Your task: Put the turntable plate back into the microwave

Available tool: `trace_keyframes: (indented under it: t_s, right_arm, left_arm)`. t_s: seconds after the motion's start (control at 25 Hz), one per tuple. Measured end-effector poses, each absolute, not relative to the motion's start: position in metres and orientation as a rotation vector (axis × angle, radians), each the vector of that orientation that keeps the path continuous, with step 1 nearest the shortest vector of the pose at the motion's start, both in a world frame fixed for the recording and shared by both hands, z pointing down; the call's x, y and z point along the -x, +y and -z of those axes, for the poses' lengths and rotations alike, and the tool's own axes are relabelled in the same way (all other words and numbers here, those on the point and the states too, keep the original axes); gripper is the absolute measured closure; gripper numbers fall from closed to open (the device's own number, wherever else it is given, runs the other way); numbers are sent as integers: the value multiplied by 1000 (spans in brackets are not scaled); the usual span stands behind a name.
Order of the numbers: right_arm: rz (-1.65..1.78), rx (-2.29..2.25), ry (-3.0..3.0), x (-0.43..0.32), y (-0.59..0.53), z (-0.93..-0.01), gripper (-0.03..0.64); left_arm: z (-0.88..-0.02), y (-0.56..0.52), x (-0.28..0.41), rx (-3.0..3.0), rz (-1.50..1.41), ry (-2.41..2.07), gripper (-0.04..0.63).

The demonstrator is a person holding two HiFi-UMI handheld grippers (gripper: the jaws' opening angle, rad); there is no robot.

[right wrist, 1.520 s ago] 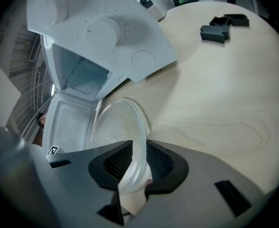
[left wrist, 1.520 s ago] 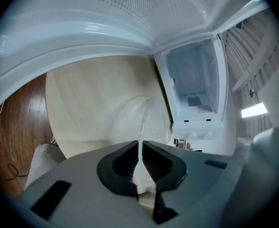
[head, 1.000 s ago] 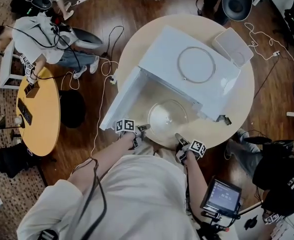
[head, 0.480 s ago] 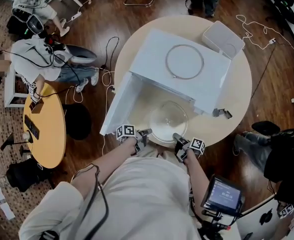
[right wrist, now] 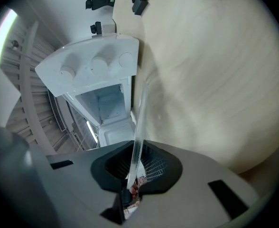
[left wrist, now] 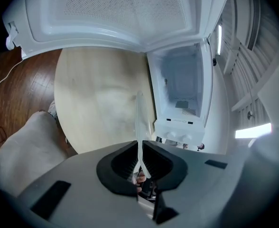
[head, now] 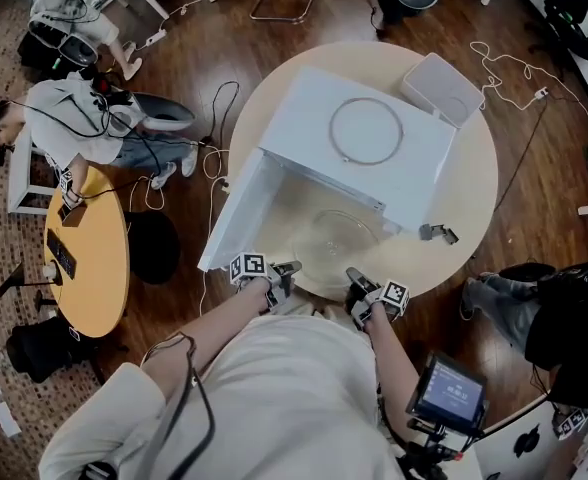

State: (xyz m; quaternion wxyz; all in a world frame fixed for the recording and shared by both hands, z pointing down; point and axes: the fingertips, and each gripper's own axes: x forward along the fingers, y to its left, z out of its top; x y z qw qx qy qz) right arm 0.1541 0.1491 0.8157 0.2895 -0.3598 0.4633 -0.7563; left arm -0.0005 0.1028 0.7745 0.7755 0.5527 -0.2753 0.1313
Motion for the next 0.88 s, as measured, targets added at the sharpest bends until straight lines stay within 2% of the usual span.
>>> trace_keyframes:
  t_s: [0.88]
  right_arm:
    - [1953, 1007, 1561, -159, 114, -725, 586]
  left_arm:
    - [-732, 109, 2, -1327, -212, -545, 558]
